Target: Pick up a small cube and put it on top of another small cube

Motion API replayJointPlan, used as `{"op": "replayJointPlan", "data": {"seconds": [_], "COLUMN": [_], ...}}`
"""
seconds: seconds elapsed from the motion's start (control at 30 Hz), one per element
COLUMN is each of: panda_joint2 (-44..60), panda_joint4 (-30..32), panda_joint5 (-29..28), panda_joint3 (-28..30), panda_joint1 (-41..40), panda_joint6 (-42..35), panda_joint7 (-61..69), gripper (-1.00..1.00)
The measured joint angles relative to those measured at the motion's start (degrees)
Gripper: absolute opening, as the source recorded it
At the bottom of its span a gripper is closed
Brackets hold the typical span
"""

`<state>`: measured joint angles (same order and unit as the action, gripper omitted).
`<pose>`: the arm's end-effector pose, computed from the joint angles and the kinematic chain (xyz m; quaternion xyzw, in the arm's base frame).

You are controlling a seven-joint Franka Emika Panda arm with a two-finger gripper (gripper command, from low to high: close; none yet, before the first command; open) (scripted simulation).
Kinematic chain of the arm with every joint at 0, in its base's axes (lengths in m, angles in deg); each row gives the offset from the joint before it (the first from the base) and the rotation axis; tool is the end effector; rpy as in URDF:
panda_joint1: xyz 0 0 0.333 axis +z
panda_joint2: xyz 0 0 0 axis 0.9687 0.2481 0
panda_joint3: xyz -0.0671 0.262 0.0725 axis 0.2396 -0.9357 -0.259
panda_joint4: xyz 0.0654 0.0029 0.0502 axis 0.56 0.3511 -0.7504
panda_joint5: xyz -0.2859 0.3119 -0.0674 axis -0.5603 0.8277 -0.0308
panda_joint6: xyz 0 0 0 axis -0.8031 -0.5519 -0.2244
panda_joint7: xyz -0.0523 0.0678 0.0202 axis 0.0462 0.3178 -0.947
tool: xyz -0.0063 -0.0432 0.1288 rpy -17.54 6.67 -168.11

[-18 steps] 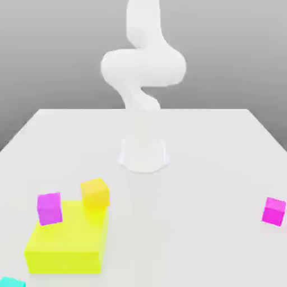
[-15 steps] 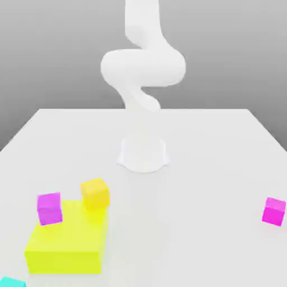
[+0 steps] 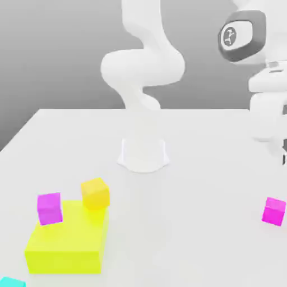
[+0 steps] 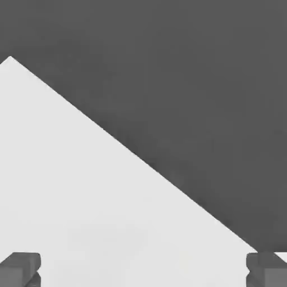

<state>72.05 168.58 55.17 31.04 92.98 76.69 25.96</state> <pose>0.4099 0.3111 0.2308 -0.9944 -0.0158 -0.1006 0.0296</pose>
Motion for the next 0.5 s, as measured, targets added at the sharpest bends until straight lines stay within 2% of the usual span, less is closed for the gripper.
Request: {"op": "replayJointPlan", "data": {"seconds": [0.1, 0.23, 0.4, 0.43, 0.5], "panda_joint2": [6.33, 15.15, 25.57, 26.64, 26.64], "panda_joint4": [1.55, 3.18, 1.19, 0.93, 0.93], "panda_joint5": [-1.84, -6.94, -15.26, -16.04, -16.05], "panda_joint3": [-2.26, -2.68, 5.32, 6.37, 6.37], "panda_joint1": [3.17, 7.25, 14.45, 15.34, 15.34], "panda_joint6": [1.95, 6.41, 13.82, 14.64, 14.64], "panda_joint7": [0.1, -1.93, -7.98, -8.59, -8.6], "gripper": [0.0, 0.0, 0.0, -1.0, -1.0]}}
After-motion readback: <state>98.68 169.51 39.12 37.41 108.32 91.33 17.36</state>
